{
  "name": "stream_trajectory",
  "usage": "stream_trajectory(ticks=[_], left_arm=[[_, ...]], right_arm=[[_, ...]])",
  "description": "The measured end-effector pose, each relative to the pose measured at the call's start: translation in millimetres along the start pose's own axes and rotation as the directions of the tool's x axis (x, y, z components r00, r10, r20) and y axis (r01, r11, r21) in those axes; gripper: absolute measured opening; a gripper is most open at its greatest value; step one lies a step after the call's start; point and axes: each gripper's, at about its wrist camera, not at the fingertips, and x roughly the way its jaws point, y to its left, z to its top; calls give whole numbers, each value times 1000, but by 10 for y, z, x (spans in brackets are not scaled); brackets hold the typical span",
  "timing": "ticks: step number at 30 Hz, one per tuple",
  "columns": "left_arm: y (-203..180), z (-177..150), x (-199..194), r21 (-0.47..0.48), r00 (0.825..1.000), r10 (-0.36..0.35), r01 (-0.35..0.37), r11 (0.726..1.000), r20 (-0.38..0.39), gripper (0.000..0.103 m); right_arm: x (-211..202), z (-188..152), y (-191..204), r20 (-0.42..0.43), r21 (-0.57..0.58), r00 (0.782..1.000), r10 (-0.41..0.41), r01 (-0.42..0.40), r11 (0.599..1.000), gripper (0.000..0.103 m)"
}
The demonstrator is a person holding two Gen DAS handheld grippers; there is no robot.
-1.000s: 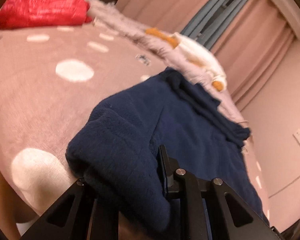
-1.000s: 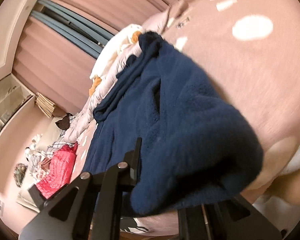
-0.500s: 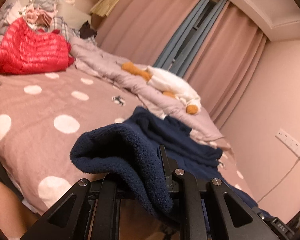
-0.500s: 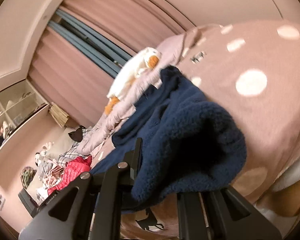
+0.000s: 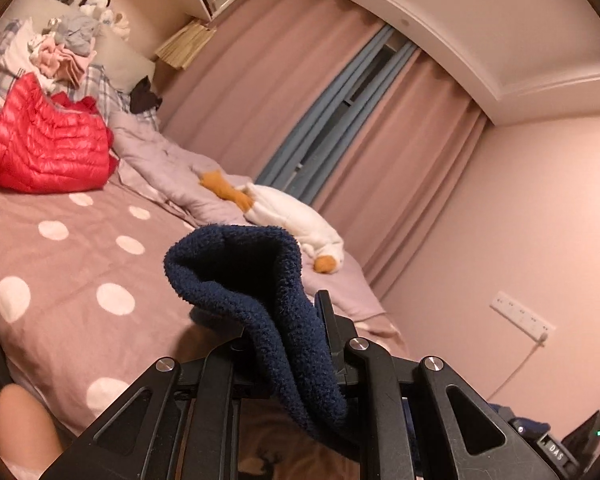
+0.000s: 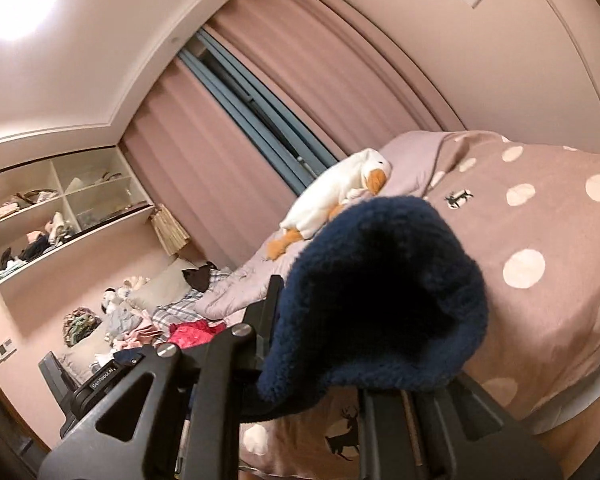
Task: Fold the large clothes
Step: 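Grasp the folded navy fleece jacket with both tools and lift it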
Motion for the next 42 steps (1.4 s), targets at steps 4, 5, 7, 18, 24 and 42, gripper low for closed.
stream_trajectory(ticks=[4, 5, 7, 18, 24, 42], left_arm=[[26, -87, 235, 27, 997, 67, -66, 997, -39, 16], [21, -114, 236, 26, 996, 70, -68, 997, -51, 16], [58, -132, 303, 20, 995, 74, -73, 997, -66, 16], [96, 22, 629, 38, 995, 97, -96, 995, -28, 16], [33, 130, 1203, 107, 994, 109, -106, 989, -26, 16], [337, -336, 2814, 212, 960, 181, -136, 968, -213, 17]], right_arm=[[205, -40, -102, -36, 11, 997, -65, 65, 998, 16], [222, -56, -120, -53, 10, 995, -83, 84, 996, 16], [278, -70, -151, -72, 11, 994, -84, 85, 996, 16], [646, 167, -108, -56, -87, 994, -98, 93, 992, 17], [1220, 458, -198, -95, -131, 987, -131, 118, 984, 17], [2717, 342, -1068, -251, -183, 884, -393, 355, 917, 22]])
